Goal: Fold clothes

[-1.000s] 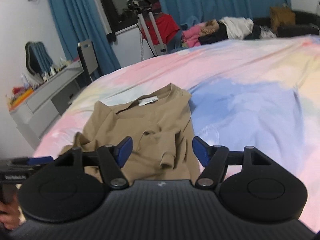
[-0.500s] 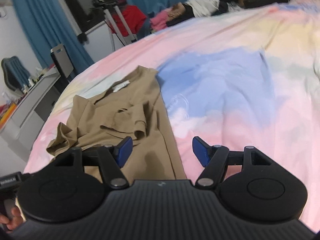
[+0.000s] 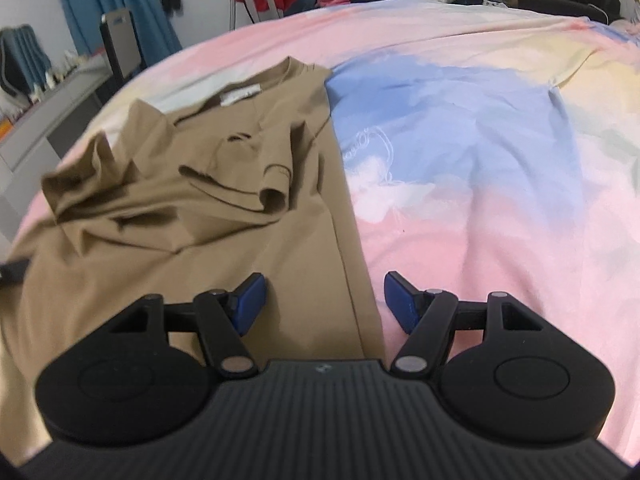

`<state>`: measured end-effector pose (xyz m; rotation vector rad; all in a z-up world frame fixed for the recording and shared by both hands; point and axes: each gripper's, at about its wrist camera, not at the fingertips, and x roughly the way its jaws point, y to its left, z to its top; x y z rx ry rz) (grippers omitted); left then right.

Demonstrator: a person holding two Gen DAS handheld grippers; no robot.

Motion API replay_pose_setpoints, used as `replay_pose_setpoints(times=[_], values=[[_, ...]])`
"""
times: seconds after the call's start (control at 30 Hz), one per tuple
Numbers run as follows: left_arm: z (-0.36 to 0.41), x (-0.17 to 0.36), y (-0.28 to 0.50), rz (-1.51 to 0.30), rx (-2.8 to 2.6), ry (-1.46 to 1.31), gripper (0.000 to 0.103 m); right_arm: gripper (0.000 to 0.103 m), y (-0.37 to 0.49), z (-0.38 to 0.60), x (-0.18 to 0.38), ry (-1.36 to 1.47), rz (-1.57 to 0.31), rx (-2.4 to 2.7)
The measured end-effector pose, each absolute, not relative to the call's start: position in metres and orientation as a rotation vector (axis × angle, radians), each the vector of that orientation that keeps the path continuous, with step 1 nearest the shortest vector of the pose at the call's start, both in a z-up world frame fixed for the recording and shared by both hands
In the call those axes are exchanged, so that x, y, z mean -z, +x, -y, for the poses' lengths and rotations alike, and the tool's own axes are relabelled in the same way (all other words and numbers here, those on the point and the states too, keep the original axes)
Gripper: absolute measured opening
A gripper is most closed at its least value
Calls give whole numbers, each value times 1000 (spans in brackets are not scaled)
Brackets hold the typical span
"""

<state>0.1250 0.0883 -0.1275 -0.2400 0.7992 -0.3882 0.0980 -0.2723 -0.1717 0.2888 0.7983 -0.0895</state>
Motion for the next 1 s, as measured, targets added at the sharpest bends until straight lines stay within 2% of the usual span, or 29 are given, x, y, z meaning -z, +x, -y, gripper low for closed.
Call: replay_pose_setpoints(times=[0.2,0.27,0.33,0.4,0.53,0.6,0.73,0.87,1.0], values=[[-75,146,130,-848,337,-162,3,68,90,278,164,326,-769,107],[-76,140,126,-843,339,-169,10,68,87,280,161,338,-760,113],[-81,133,118,-840,334,-192,31,68,84,282,158,350,-750,119],[-86,121,107,-834,330,-212,42,68,73,283,149,388,-715,120],[-89,94,79,-831,369,-323,74,68,42,283,132,515,-642,58],[-88,89,63,-859,427,-414,84,68,29,283,128,596,-623,7],[-76,108,53,-999,505,-573,84,70,14,283,132,783,-642,-114],[-69,152,63,-1171,428,-748,84,70,14,276,160,1020,-743,-237],[-79,189,71,-1189,321,-963,84,70,28,270,192,1189,-856,-265]])
